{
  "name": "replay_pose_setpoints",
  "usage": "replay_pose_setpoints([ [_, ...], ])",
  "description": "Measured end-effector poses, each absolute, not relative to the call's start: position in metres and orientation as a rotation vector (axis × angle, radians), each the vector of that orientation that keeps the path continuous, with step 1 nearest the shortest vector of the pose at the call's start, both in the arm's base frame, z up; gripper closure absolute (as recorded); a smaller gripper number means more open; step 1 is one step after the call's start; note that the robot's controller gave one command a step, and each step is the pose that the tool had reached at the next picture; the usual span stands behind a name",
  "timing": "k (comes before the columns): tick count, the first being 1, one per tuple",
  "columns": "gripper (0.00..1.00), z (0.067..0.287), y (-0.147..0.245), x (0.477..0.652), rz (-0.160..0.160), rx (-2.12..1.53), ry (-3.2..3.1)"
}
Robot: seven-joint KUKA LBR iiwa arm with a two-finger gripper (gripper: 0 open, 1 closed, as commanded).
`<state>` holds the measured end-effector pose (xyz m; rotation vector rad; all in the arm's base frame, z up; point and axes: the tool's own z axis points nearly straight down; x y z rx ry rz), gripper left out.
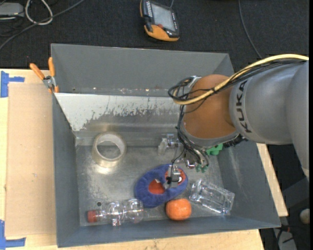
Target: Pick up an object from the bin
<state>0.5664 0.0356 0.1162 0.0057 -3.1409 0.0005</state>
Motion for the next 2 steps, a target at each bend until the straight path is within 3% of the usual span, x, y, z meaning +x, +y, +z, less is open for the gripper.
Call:
replay_pose_setpoints([
  [1, 0.0, 0.102, 0.032, 0.558, -0.003, 0.026, -3.134],
  [2, 0.0, 0.083, 0.034, 0.577, -0.002, -0.127, -3.135],
])
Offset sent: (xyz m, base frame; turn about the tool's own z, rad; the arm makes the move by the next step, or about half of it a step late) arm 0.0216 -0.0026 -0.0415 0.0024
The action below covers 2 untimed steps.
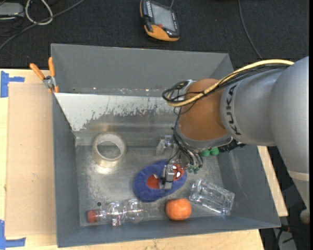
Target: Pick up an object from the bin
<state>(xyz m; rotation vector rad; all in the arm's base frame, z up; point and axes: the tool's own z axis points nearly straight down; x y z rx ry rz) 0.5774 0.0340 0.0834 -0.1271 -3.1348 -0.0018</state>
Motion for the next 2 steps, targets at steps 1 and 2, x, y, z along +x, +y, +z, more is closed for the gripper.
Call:
replay_pose_setpoints([
  [1, 1.0, 0.0724, 0.0537, 0.548, -0.004, -0.414, -3.114],
  [2, 1.0, 0.0723, 0.0537, 0.548, -0.004, -0.413, -3.114],
])
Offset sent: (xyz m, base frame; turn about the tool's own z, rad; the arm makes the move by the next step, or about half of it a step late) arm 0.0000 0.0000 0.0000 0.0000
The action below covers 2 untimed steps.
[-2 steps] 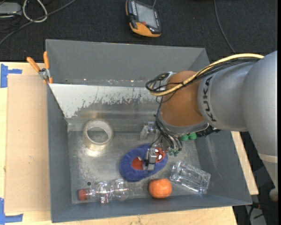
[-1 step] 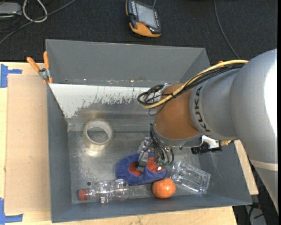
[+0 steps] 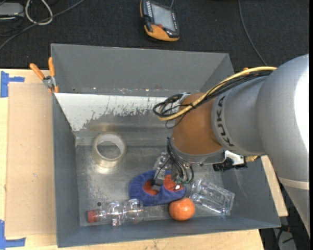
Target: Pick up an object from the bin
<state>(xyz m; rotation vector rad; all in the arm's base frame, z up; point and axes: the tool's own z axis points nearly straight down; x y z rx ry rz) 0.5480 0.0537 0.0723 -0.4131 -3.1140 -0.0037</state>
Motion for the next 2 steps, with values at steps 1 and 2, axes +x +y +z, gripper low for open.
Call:
replay_pose_setpoints([
  [1, 1.0, 0.0719, 0.0511, 0.5389, -0.008, -0.423, -3.12],
  [2, 1.0, 0.0798, 0.0572, 0.5395, -0.006, -0.402, -3.119],
])
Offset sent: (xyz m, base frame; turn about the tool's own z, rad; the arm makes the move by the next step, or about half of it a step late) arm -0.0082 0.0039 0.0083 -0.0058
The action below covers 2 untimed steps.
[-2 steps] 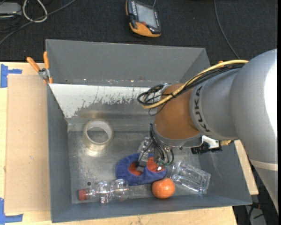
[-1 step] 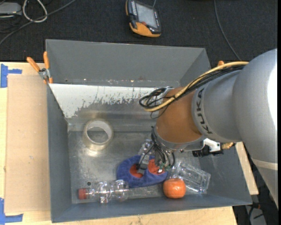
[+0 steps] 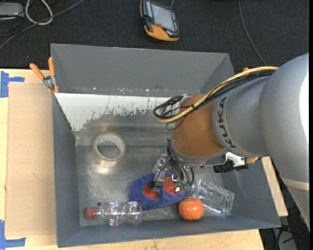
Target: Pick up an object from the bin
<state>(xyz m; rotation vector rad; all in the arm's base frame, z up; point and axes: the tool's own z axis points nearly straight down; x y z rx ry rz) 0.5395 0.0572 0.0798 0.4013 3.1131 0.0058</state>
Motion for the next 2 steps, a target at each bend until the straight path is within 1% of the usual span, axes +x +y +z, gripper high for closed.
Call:
replay_pose_setpoints([
  [1, 1.0, 0.072, 0.038, 0.529, 0.013, 0.402, 3.107],
  [2, 1.0, 0.072, 0.053, 0.527, 0.008, 0.418, 3.105],
])
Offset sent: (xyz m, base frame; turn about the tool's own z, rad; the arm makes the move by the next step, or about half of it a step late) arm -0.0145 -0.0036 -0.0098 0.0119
